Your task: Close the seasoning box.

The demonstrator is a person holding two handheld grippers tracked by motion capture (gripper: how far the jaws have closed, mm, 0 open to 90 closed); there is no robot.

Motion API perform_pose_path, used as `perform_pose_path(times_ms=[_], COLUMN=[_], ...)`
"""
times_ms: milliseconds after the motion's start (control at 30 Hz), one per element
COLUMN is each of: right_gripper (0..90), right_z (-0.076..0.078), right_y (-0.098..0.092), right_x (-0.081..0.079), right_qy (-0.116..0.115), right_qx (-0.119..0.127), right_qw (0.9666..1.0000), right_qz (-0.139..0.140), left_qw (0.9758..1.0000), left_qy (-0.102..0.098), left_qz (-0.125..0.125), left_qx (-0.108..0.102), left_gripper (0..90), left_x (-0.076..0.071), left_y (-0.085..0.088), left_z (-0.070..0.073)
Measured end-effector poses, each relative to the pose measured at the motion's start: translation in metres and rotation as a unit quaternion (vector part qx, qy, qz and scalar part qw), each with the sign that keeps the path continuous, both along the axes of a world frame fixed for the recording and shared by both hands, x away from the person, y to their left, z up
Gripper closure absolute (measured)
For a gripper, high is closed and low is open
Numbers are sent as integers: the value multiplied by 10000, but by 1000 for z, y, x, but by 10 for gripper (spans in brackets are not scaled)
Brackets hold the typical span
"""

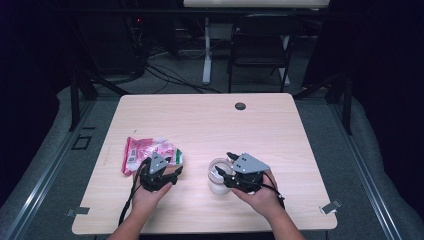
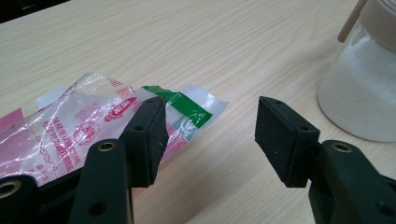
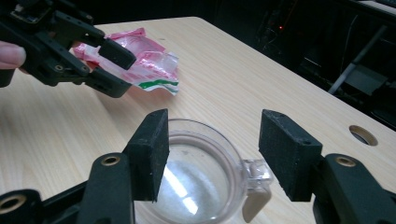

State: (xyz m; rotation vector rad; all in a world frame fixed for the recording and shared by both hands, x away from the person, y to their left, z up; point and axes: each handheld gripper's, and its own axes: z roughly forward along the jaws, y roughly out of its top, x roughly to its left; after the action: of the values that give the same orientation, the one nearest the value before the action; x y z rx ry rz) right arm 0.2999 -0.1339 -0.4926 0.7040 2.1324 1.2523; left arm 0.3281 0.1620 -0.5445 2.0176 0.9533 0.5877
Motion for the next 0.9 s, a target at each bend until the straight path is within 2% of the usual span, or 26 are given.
perform_pose_path(times_ms=[300, 567, 900], right_gripper=[428, 431, 432], right_z=[2, 0, -5], right_y=[-18, -30, -46], right_x=[8, 14, 22], right_qy=[114, 158, 262], right_qx=[259, 318, 489], right_qw=[9991, 9978, 9940], right_qz=[-315, -559, -939], left_qw=[10000, 10000, 10000], left_qy=[4, 7, 10], left_qz=[-10, -11, -4], left_qx=[15, 23, 39], left_gripper=[435, 435, 435], left_x=[0, 0, 0], left_y=[0, 0, 0], left_z=[0, -1, -1])
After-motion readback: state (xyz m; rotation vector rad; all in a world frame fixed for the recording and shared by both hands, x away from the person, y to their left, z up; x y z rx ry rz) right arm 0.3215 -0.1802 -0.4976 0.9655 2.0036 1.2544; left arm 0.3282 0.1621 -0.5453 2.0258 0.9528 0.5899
